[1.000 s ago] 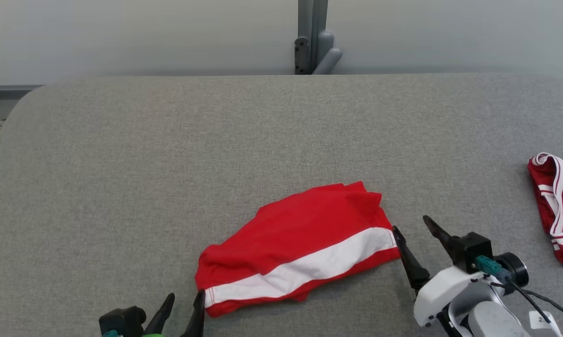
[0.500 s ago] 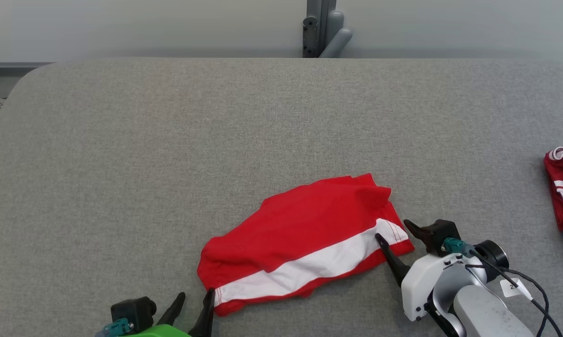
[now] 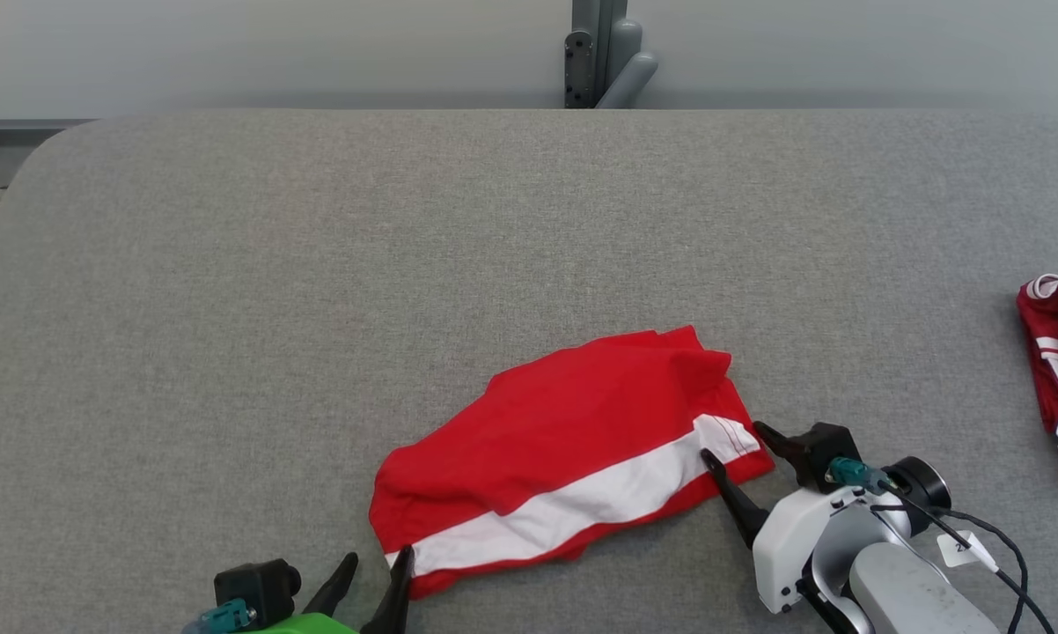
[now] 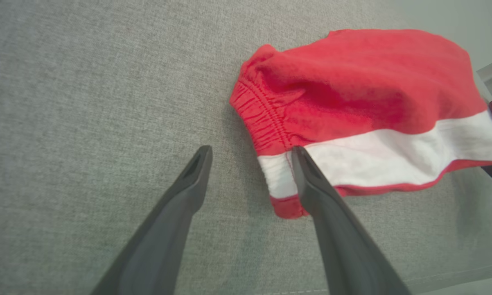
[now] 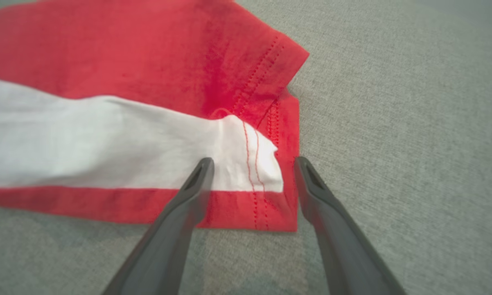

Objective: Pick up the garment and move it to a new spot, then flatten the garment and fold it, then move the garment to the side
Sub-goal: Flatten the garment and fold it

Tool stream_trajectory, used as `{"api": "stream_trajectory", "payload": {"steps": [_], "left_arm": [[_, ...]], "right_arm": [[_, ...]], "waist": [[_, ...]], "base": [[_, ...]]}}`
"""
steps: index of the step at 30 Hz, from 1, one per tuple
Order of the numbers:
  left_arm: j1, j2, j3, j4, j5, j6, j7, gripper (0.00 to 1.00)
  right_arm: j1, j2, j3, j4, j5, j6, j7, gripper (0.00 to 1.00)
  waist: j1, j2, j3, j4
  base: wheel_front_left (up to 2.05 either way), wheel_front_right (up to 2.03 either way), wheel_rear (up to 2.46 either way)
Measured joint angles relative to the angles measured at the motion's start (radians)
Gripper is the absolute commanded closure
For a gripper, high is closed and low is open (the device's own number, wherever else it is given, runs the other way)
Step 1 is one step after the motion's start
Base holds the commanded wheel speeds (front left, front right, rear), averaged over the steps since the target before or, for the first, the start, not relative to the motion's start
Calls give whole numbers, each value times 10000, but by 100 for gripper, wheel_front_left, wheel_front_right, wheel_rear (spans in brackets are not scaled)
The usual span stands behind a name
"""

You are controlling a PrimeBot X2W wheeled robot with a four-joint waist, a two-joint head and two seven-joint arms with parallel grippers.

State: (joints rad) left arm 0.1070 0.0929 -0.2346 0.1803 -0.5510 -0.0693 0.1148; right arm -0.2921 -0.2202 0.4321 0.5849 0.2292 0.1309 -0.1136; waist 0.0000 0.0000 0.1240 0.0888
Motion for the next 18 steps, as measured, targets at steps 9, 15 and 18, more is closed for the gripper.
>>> {"api": "stream_trajectory", "payload": {"steps": [9, 15, 18], "left_arm": [[40, 92, -128, -115, -12, 71, 167, 0], [67, 100, -196, -224, -65, 77, 255, 0], [149, 104, -211, -330, -184, 77, 378, 0]], "right_arm": [[-80, -100, 284, 25, 257, 0, 61, 58], [-203, -142, 502, 86, 531, 0, 65, 100], [-203, -171, 623, 113, 635, 0, 65, 100]], "waist": [[0, 0, -17, 36], [0, 0, -69, 123], [0, 0, -105, 142]], "base": [[0, 0, 0], [0, 0, 0], [0, 0, 0]]}}
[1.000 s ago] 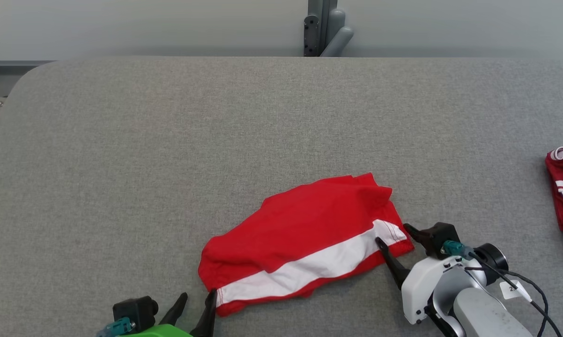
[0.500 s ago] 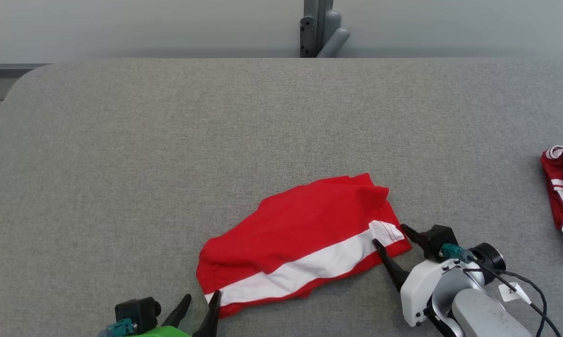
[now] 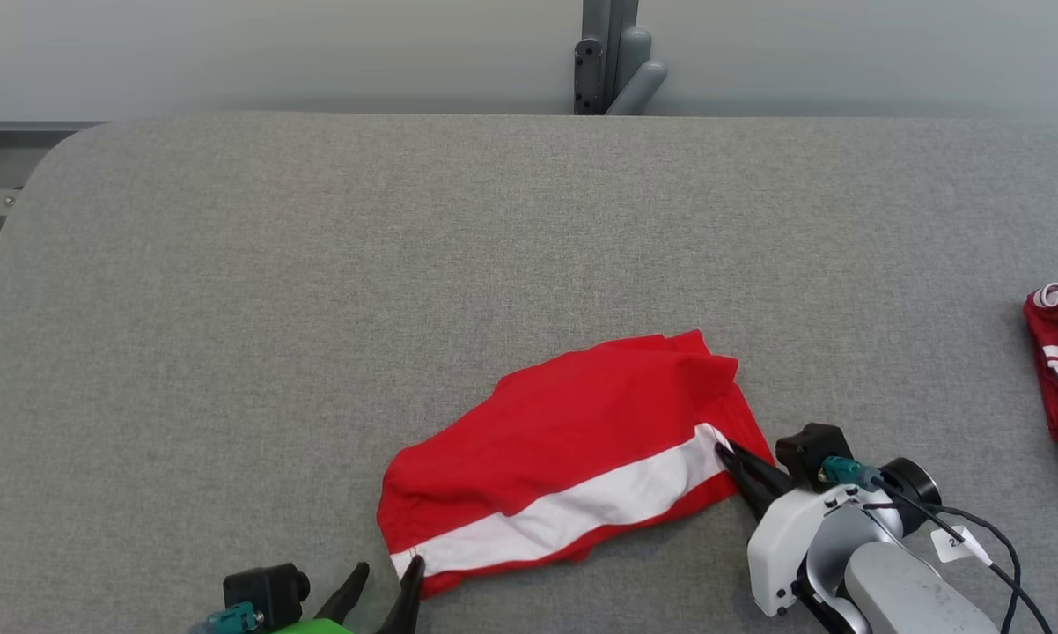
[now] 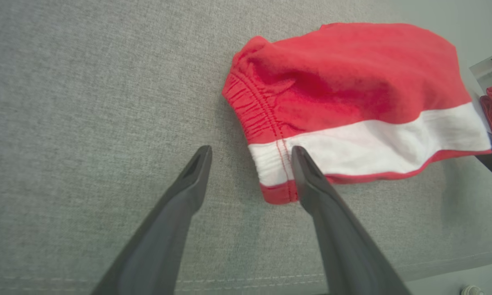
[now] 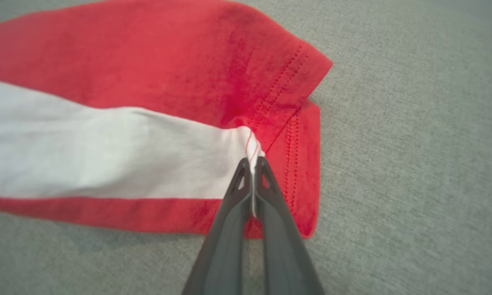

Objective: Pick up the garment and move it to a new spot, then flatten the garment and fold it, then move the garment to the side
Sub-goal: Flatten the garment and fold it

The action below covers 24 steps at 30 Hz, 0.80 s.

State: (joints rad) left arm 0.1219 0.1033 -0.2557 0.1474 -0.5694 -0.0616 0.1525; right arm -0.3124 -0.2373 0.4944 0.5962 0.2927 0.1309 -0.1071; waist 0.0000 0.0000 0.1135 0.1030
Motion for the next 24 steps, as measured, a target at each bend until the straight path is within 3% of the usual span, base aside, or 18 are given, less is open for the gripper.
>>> {"api": "stream_trajectory", "payload": {"steps": [12, 13, 14, 15, 16, 17, 18, 24], "left_arm": [[156, -44, -111, -274, -604, -104, 401, 0], [149, -71, -115, -222, -704, -117, 401, 5], [132, -94, -125, -155, -732, -136, 401, 21], [106, -92, -153, -90, -727, -159, 393, 50], [81, -90, -157, -44, -723, -176, 343, 67], [34, -90, -161, 0, -723, -188, 297, 96], [-31, -92, -174, 31, -725, -224, 242, 100], [-177, -94, -430, -261, -1089, -439, 301, 100]], "right_arm": [[-9, -180, 153, 31, 228, 0, -61, 100], [-13, -176, 157, 31, 230, 0, -73, 100], [-18, -173, 163, 33, 242, 0, -90, 100], [-21, -173, 174, 38, 247, 0, -92, 100], [-22, -173, 184, 40, 263, 0, -92, 100], [-23, -174, 190, 40, 293, 0, -94, 100], [-25, -178, 198, 38, 301, 0, -104, 100], [4, -226, -75, -249, 623, 0, -360, 100]], "waist": [[0, 0, 25, -88], [0, 0, 36, -101], [0, 0, 42, -117], [0, 0, 45, -136], [0, 0, 49, -157], [0, 0, 52, -178], [0, 0, 54, -200], [0, 0, 20, -309]], "base": [[0, 0, 0], [0, 0, 0], [0, 0, 0], [0, 0, 0], [0, 0, 0], [0, 0, 0], [0, 0, 0], [0, 0, 0]]}}
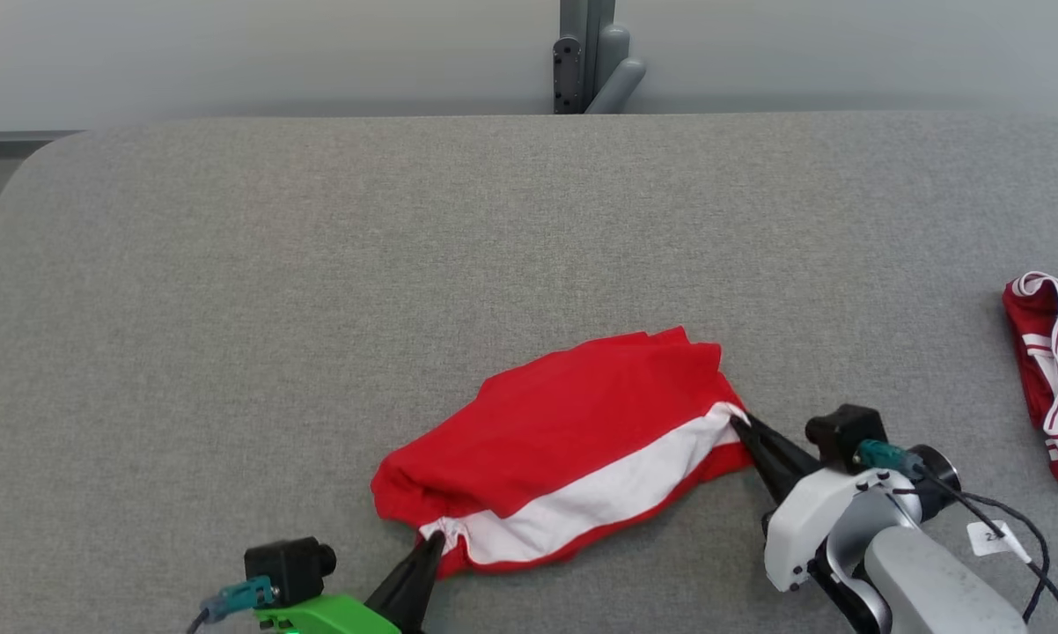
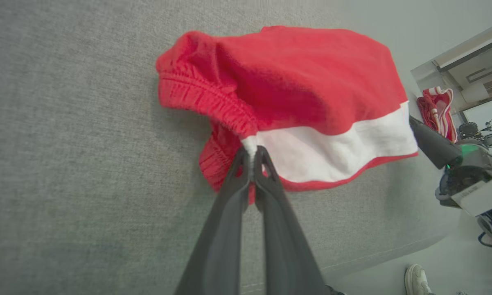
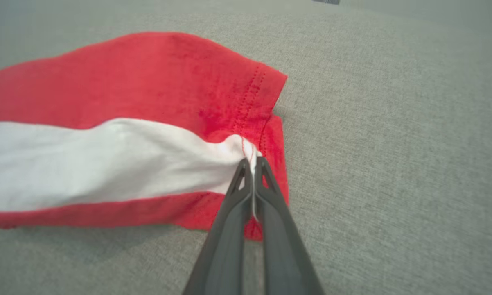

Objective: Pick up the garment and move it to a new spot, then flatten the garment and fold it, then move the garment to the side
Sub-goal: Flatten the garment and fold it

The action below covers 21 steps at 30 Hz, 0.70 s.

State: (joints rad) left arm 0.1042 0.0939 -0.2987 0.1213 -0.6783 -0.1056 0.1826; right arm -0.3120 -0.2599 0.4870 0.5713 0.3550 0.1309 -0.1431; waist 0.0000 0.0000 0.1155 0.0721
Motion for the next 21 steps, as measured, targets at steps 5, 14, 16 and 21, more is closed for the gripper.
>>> {"api": "stream_trajectory", "payload": {"steps": [5, 14, 16, 21], "left_arm": [[-454, 696, -173, -2320, -692, -157, 911, 100], [-3546, 2148, 836, -5394, -2431, -117, 3354, 100], [-4586, 2238, 993, -5528, -2828, 19, 3917, 100], [-7521, 2677, 1147, -4784, -3064, 311, 5150, 100]], "right_arm": [[79, -393, -863, -1691, 966, 0, 54, 100], [-847, -1499, -2516, -5649, 2621, -2, 1845, 100], [-1299, -1703, -2963, -6257, 2913, 0, 2307, 100], [-2969, -2034, -3785, -6740, 2936, -2, 3446, 100]], "waist": [[0, 0, 31, -118], [0, 0, 710, -441], [0, 0, 982, -524], [0, 0, 1836, -728]], "base": [[0, 0, 0], [0, 0, 0], [0, 0, 0], [0, 0, 0]]}}
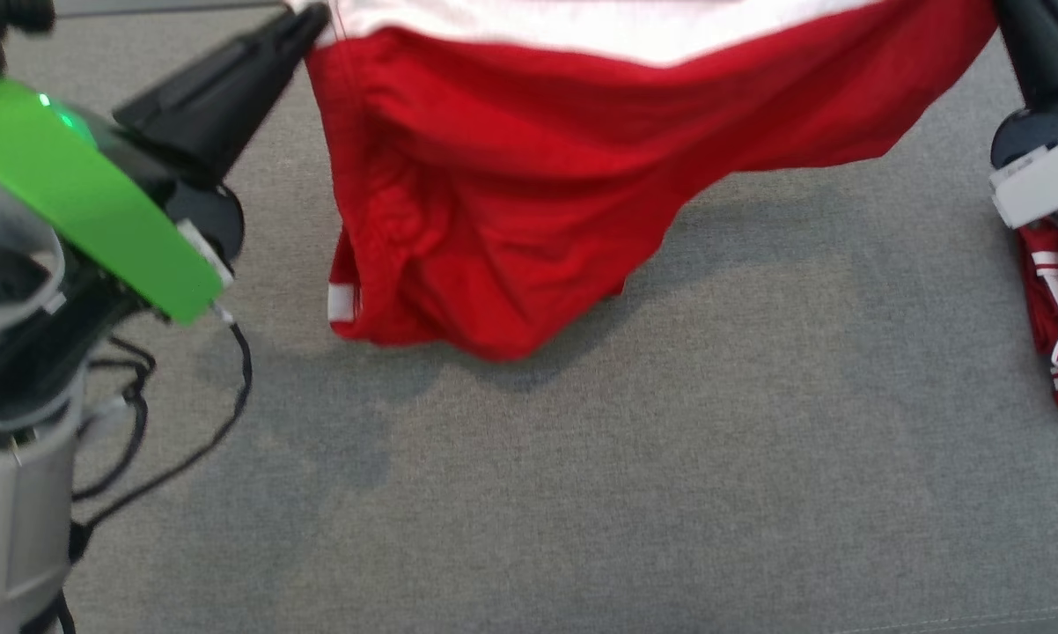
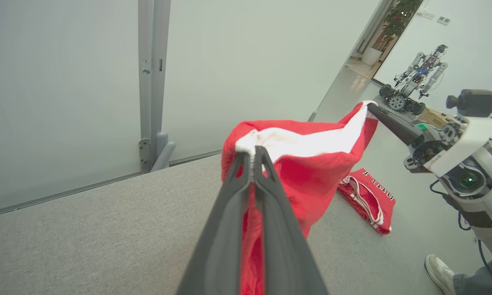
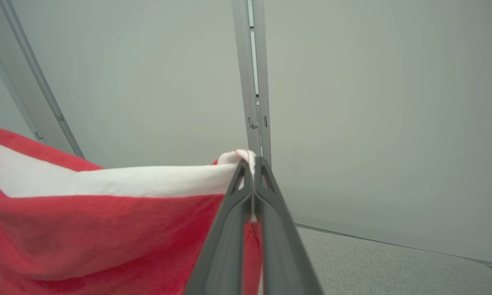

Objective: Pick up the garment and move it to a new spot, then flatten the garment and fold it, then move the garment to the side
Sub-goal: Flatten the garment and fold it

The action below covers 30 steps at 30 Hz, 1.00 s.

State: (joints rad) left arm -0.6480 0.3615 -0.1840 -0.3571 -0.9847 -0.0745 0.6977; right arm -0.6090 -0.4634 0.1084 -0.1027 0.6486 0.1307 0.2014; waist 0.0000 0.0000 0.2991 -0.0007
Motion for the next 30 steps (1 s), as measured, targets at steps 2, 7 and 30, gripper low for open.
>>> {"api": "stream_trajectory", "payload": {"steps": [2, 7, 30], "left_arm": [[-1166, 31, -21, 690, 50, 38, 236, 100], [-4476, -134, -109, 3603, 1202, -63, -418, 100], [-6965, 192, -3204, 9285, 2176, -560, -7020, 100]], "right_arm": [[-873, 50, -65, 219, -84, 0, 324, 100], [-3855, 978, -167, 2159, -857, 2, 288, 100], [-6862, 2796, 424, 8094, -2872, 10, -3912, 100]], "waist": [[0, 0, 396, -80], [1, 0, 1587, -327], [3, 0, 3978, -1227]], "base": [[0, 0, 0], [0, 0, 0], [0, 0, 0]]}}
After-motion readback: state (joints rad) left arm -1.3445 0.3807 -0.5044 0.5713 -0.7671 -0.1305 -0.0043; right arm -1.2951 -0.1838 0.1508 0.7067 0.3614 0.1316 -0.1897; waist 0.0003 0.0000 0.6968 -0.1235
